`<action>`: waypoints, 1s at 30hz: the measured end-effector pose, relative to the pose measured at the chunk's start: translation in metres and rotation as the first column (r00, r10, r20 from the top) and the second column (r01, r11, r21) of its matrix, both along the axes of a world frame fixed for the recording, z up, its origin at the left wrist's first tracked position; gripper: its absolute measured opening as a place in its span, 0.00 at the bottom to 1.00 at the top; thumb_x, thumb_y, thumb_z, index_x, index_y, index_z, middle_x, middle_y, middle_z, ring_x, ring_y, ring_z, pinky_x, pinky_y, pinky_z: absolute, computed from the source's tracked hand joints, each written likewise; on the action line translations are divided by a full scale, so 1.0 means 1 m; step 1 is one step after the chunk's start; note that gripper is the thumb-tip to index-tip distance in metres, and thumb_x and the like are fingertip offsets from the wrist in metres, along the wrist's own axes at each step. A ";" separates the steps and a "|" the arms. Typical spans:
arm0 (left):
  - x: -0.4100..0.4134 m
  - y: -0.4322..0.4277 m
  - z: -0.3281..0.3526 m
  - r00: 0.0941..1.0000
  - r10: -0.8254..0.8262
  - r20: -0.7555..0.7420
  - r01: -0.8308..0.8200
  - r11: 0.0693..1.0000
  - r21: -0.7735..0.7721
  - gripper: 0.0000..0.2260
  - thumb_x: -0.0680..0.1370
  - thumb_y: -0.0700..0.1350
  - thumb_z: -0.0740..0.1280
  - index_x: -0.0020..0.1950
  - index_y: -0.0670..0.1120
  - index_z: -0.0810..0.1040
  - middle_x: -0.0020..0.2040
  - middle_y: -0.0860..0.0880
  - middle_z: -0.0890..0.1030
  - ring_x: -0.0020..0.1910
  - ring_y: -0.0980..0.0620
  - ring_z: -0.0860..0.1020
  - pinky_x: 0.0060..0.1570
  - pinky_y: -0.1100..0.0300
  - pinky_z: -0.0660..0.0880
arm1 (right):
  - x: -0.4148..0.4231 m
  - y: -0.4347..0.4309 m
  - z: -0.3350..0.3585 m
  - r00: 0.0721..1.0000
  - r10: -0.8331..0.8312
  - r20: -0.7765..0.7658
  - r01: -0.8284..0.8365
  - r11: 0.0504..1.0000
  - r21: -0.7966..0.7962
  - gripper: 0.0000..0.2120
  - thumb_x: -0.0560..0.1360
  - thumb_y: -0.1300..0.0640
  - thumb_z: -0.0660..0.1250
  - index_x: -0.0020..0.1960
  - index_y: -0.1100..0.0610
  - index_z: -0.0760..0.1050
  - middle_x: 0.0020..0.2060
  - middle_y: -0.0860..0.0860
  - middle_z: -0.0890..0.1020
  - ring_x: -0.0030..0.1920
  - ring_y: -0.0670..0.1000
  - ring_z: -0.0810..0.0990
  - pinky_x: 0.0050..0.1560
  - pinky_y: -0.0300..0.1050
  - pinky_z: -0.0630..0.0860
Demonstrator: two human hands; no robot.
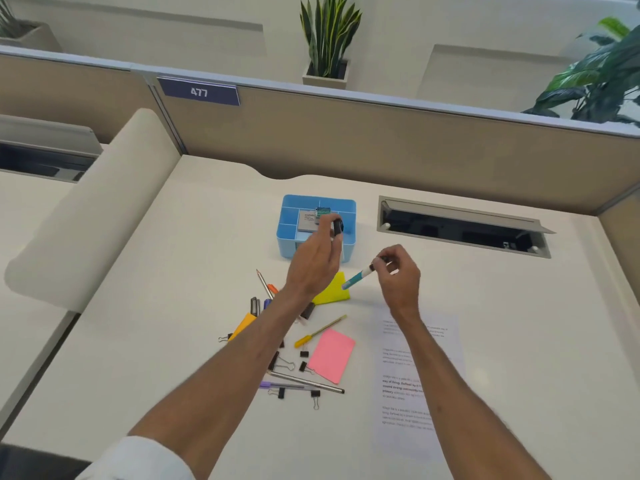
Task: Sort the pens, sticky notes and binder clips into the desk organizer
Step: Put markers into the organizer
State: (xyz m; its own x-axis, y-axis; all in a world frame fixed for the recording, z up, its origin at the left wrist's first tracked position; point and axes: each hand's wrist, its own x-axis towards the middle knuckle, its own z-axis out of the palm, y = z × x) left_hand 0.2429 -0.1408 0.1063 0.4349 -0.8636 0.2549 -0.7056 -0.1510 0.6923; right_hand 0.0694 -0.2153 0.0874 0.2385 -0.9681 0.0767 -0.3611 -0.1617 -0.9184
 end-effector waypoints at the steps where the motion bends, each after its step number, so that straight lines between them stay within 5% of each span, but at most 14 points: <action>1: 0.000 -0.008 0.005 1.000 0.015 -0.022 -0.015 1.000 -0.013 0.13 0.90 0.49 0.57 0.75 0.52 0.64 0.52 0.46 0.83 0.43 0.46 0.84 0.41 0.46 0.85 | 0.000 -0.009 0.005 0.999 -0.024 0.026 0.025 0.999 -0.040 0.04 0.77 0.66 0.71 0.47 0.58 0.79 0.40 0.50 0.84 0.42 0.54 0.84 0.45 0.55 0.81; 6: 0.007 -0.042 0.017 0.998 0.054 0.012 -0.054 0.998 -0.019 0.12 0.90 0.48 0.57 0.74 0.49 0.68 0.47 0.46 0.82 0.42 0.46 0.81 0.42 0.46 0.82 | 0.012 -0.045 0.032 0.960 -0.220 0.175 0.250 0.954 -0.168 0.02 0.79 0.57 0.71 0.51 0.56 0.80 0.41 0.45 0.83 0.41 0.47 0.82 0.44 0.48 0.81; 10: 0.015 -0.054 0.010 0.994 0.034 0.101 -0.038 0.998 0.040 0.11 0.89 0.47 0.62 0.70 0.47 0.75 0.57 0.45 0.85 0.55 0.46 0.82 0.54 0.48 0.83 | 0.033 -0.065 0.050 0.925 -0.303 0.228 0.346 0.921 -0.179 0.06 0.81 0.52 0.70 0.54 0.54 0.80 0.46 0.46 0.85 0.44 0.48 0.83 0.45 0.43 0.82; 15: 0.025 -0.057 -0.008 0.975 0.015 0.222 -0.044 0.991 0.127 0.09 0.86 0.47 0.69 0.65 0.48 0.84 0.63 0.48 0.81 0.63 0.47 0.76 0.63 0.52 0.72 | 0.060 -0.079 0.050 0.982 -0.186 0.028 0.187 0.949 -0.254 0.06 0.83 0.53 0.69 0.59 0.51 0.82 0.52 0.45 0.83 0.48 0.44 0.82 0.43 0.37 0.78; 22: 0.041 -0.047 -0.013 0.971 -0.067 0.229 0.018 0.978 0.210 0.16 0.87 0.48 0.67 0.74 0.48 0.81 0.67 0.46 0.78 0.66 0.45 0.76 0.64 0.48 0.75 | 0.085 -0.080 0.027 0.958 -0.117 -0.260 0.053 0.969 -0.240 0.06 0.83 0.52 0.69 0.58 0.46 0.82 0.51 0.44 0.82 0.44 0.43 0.76 0.34 0.33 0.62; 30: 0.065 -0.004 -0.013 0.975 -0.038 0.217 0.009 0.991 0.133 0.16 0.88 0.44 0.64 0.76 0.50 0.78 0.67 0.47 0.78 0.63 0.46 0.78 0.61 0.50 0.78 | 0.101 -0.077 0.017 0.932 -0.041 -0.360 -0.037 0.978 -0.207 0.12 0.84 0.51 0.68 0.67 0.48 0.82 0.57 0.48 0.82 0.53 0.48 0.82 0.41 0.40 0.71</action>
